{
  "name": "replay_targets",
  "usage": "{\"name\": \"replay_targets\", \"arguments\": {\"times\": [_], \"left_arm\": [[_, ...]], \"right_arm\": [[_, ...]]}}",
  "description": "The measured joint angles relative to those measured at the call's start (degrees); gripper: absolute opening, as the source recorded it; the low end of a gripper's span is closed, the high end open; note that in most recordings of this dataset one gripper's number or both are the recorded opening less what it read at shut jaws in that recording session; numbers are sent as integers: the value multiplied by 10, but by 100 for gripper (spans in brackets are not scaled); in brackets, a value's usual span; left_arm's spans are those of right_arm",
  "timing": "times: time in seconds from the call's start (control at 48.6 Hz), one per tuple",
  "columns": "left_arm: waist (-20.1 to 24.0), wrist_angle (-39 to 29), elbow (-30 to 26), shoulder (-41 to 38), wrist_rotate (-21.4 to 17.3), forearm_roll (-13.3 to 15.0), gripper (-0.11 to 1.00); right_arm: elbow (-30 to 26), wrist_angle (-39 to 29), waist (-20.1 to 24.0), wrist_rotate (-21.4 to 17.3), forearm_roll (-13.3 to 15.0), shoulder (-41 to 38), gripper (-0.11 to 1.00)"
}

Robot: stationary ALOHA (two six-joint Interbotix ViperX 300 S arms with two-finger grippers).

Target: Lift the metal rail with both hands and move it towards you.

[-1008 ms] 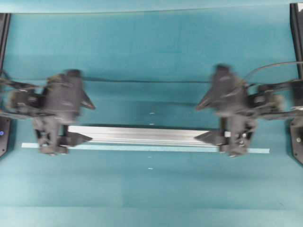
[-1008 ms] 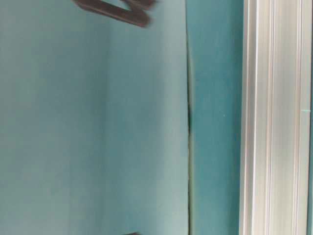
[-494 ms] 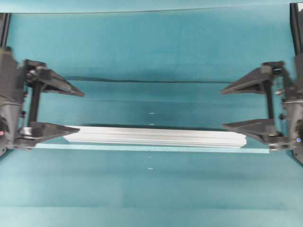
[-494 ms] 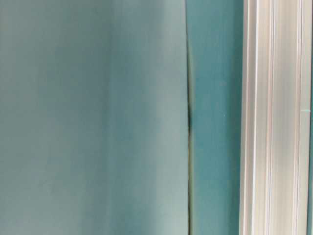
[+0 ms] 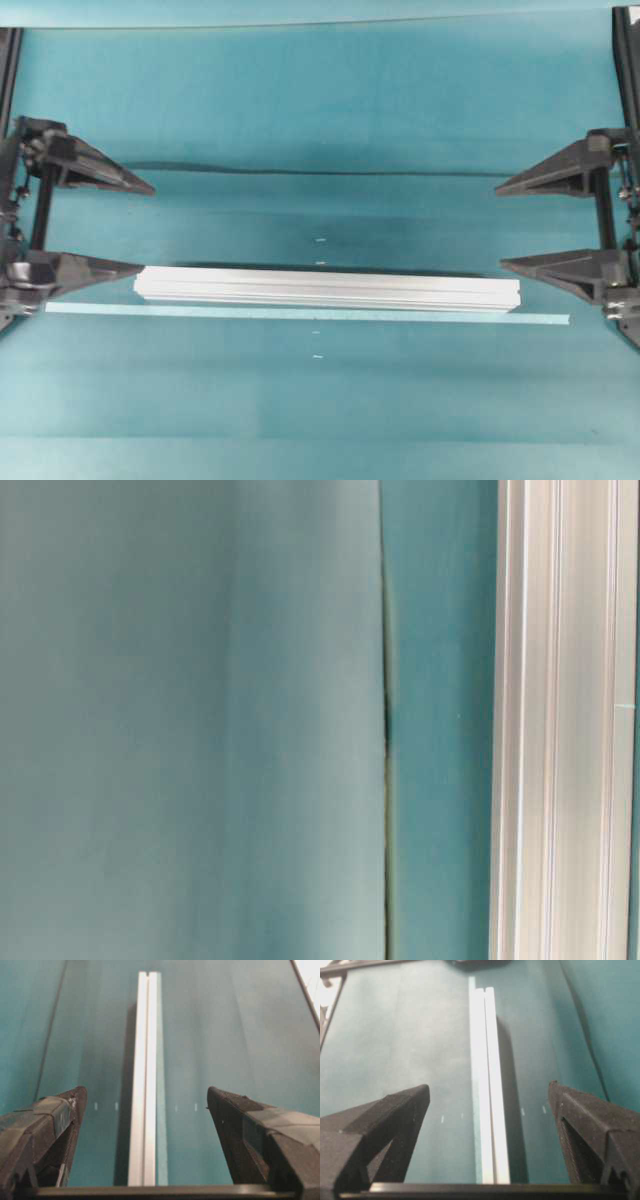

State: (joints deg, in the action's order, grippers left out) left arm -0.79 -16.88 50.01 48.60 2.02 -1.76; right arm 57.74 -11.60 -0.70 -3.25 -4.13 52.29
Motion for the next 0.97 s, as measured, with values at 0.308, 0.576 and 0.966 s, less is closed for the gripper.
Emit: {"name": "replay_targets", "arguments": {"times": [0.308,0.576,0.966], "left_arm": [[-1,0,6,7,2,0,94],[-1,0,7,8,3,0,94],[-1,0,12,9,17,0,94]], "right_arm": [[3,3,0,0,0,14,96],[4,4,0,0,0,16,96],[5,4,-4,0,0,18,96]]}}
